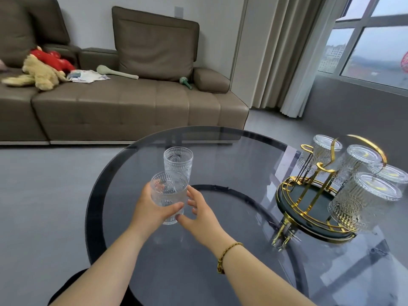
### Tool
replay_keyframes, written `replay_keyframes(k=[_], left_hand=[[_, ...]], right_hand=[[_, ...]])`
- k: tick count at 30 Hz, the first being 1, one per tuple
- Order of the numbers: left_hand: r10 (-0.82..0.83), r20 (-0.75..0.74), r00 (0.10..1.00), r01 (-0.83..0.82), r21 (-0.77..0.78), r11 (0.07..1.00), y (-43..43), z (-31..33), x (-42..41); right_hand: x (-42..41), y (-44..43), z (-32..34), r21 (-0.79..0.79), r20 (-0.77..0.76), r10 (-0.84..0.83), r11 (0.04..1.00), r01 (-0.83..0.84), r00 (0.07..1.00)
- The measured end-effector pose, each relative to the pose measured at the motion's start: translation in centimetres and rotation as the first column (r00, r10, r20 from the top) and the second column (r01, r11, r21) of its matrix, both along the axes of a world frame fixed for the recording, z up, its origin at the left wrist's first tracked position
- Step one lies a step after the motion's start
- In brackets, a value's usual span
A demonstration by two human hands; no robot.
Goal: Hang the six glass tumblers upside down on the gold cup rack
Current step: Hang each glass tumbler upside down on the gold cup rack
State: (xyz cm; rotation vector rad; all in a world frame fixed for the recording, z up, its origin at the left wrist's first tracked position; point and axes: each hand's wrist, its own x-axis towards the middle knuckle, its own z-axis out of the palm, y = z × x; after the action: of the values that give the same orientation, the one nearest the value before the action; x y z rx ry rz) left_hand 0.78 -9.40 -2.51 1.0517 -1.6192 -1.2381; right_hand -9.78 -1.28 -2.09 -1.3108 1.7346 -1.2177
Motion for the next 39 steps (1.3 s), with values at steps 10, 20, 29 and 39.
replay_keyframes(k=[10, 20, 29, 39], left_hand=[[-0.339, -0.309, 0.889, 0.368, 0.041, 0.929, 2.8, 4.9, -4.0], [-0.493, -0.29, 0.821, 0.529, 0.06, 0.846, 5.9, 4.4, -10.3], [-0.295, 0.404, 0.866, 0.4, -0.205, 0.893, 5.0, -1.1, -12.0], [-0.168, 0.698, 0.696, 0.525, -0.336, 0.782, 4.8, -2.8, -11.8]], right_hand=[[-3.5, 3.2, 2.6, -0.111, 0.359, 0.002, 0.993, 0.041, 0.933], [-10.2, 9.1, 7.1, -0.239, 0.303, -0.246, 0.916, 0.323, 0.921], [-15.9, 15.0, 16.5, -0.285, -0.334, -0.551, 0.833, 0.475, 0.765], [-19.1, 14.3, 20.5, -0.138, -0.654, -0.444, 0.866, 0.48, 0.613]])
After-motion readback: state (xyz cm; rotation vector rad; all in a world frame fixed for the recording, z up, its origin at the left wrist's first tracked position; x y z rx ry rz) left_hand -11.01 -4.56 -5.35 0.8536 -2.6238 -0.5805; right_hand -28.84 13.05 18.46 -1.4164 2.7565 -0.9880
